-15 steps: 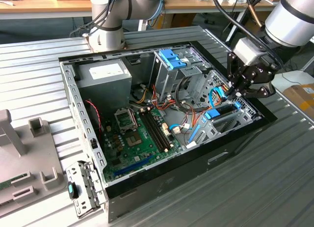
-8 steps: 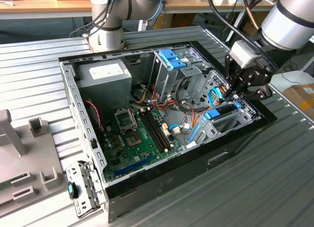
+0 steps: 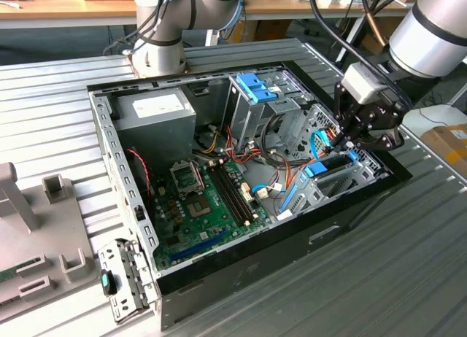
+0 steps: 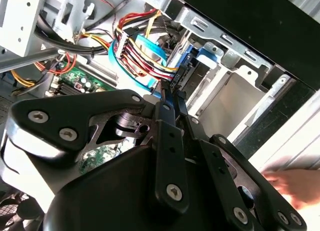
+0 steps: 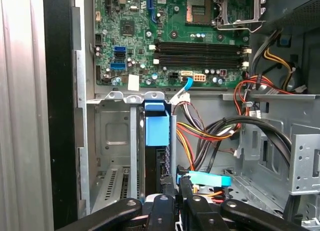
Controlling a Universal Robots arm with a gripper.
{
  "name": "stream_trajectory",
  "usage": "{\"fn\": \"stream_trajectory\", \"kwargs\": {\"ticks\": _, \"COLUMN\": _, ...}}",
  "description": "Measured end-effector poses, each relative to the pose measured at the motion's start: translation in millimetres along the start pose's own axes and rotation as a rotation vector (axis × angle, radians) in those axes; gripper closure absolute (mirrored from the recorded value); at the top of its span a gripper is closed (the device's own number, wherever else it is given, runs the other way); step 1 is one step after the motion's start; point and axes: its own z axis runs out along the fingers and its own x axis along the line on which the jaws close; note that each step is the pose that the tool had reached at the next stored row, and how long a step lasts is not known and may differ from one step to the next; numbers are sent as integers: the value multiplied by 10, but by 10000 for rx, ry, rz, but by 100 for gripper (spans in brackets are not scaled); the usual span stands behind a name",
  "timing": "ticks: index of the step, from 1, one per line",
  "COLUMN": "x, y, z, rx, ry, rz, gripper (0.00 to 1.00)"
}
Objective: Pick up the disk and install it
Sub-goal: 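Insert the first disk wire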
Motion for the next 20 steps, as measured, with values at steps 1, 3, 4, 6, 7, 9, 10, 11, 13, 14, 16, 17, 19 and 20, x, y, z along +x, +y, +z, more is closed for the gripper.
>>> {"fn": "stream_trajectory", "kwargs": {"ticks": 1, "x": 5, "y": 0, "z": 0, "rx": -1, "ry": -43, "rz": 2, "gripper": 84}}
{"fn": "stream_trajectory", "kwargs": {"ticks": 3, "x": 36, "y": 0, "z": 4, "rx": 14, "ry": -58, "rz": 2, "gripper": 84}}
{"fn": "stream_trajectory", "kwargs": {"ticks": 4, "x": 47, "y": 0, "z": 10, "rx": 22, "ry": -58, "rz": -1, "gripper": 84}}
{"fn": "stream_trajectory", "kwargs": {"ticks": 6, "x": 52, "y": 1, "z": 18, "rx": 35, "ry": -58, "rz": -8, "gripper": 84}}
{"fn": "stream_trajectory", "kwargs": {"ticks": 7, "x": 53, "y": 8, "z": 22, "rx": 44, "ry": -57, "rz": -32, "gripper": 84}}
{"fn": "stream_trajectory", "kwargs": {"ticks": 9, "x": 56, "y": 12, "z": 42, "rx": 48, "ry": -70, "rz": -193, "gripper": 84}}
{"fn": "stream_trajectory", "kwargs": {"ticks": 10, "x": 57, "y": 12, "z": 44, "rx": 45, "ry": -71, "rz": -239, "gripper": 84}}
{"fn": "stream_trajectory", "kwargs": {"ticks": 11, "x": 57, "y": 13, "z": 46, "rx": 39, "ry": -75, "rz": -293, "gripper": 84}}
{"fn": "stream_trajectory", "kwargs": {"ticks": 13, "x": 58, "y": 13, "z": 49, "rx": 38, "ry": -79, "rz": -302, "gripper": 84}}
{"fn": "stream_trajectory", "kwargs": {"ticks": 14, "x": 62, "y": 13, "z": 53, "rx": 34, "ry": -82, "rz": -333, "gripper": 84}}
{"fn": "stream_trajectory", "kwargs": {"ticks": 16, "x": 64, "y": 12, "z": 52, "rx": 33, "ry": -80, "rz": -343, "gripper": 84}}
{"fn": "stream_trajectory", "kwargs": {"ticks": 17, "x": 65, "y": 12, "z": 52, "rx": 32, "ry": -80, "rz": -344, "gripper": 84}}
{"fn": "stream_trajectory", "kwargs": {"ticks": 19, "x": 79, "y": 12, "z": 51, "rx": 32, "ry": -81, "rz": -344, "gripper": 84}}
{"fn": "stream_trajectory", "kwargs": {"ticks": 20, "x": 87, "y": 12, "z": 49, "rx": 32, "ry": -78, "rz": -343, "gripper": 84}}
